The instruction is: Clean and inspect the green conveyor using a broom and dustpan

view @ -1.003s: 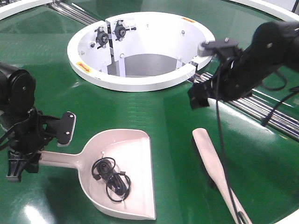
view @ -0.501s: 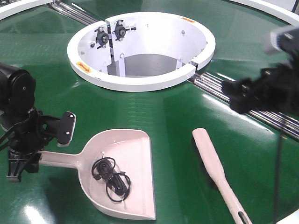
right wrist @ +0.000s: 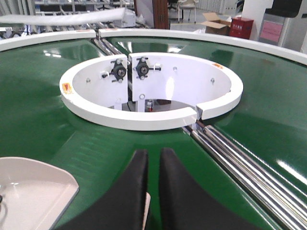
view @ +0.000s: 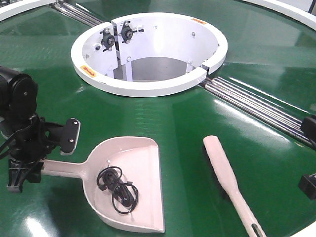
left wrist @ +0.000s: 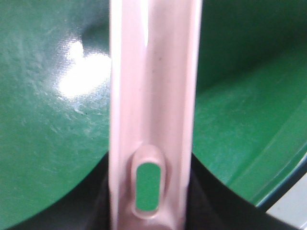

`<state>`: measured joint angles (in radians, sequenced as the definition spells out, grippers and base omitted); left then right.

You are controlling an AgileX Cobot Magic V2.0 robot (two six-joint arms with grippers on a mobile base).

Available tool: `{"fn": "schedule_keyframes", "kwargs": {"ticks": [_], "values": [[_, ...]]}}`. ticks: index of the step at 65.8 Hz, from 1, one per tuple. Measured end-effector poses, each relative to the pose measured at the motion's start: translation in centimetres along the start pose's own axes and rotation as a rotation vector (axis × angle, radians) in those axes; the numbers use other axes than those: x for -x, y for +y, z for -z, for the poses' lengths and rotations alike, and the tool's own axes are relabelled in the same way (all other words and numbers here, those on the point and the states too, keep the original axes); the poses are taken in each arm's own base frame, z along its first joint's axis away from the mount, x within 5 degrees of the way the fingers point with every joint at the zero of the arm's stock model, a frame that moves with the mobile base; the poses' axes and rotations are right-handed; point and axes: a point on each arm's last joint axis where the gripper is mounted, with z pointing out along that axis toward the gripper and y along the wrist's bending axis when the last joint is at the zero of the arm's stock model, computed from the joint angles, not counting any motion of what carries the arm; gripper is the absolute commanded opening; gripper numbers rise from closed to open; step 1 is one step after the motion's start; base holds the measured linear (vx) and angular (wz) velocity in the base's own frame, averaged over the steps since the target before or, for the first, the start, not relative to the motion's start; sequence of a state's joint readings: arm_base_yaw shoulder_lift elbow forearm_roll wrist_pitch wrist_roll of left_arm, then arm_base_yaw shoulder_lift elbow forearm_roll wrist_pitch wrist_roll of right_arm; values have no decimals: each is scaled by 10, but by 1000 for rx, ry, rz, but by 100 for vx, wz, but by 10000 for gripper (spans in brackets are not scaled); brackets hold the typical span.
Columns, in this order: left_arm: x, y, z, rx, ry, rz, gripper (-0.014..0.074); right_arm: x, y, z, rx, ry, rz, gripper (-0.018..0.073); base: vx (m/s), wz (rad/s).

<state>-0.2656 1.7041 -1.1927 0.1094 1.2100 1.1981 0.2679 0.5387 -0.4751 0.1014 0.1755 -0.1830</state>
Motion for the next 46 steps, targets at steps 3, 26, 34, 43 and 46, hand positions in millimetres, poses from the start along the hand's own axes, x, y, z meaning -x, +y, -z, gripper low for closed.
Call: {"fn": "schedule_keyframes", "kwargs": {"ticks": [3,26,34,43,46], "values": [[0,0,0,0,0,0,-22,0,0,0,0,-2,0,-10,0,0],[0,0,0,0,0,0,-22,0,0,0,0,-2,0,-10,0,0],[0,0,0,0,0,0,-22,0,0,0,0,-2,0,-10,0,0],[0,0,0,0,0,0,-22,0,0,0,0,-2,0,-10,0,0],[0,0,0,0,0,0,-22,0,0,0,0,-2,0,-10,0,0]]}}
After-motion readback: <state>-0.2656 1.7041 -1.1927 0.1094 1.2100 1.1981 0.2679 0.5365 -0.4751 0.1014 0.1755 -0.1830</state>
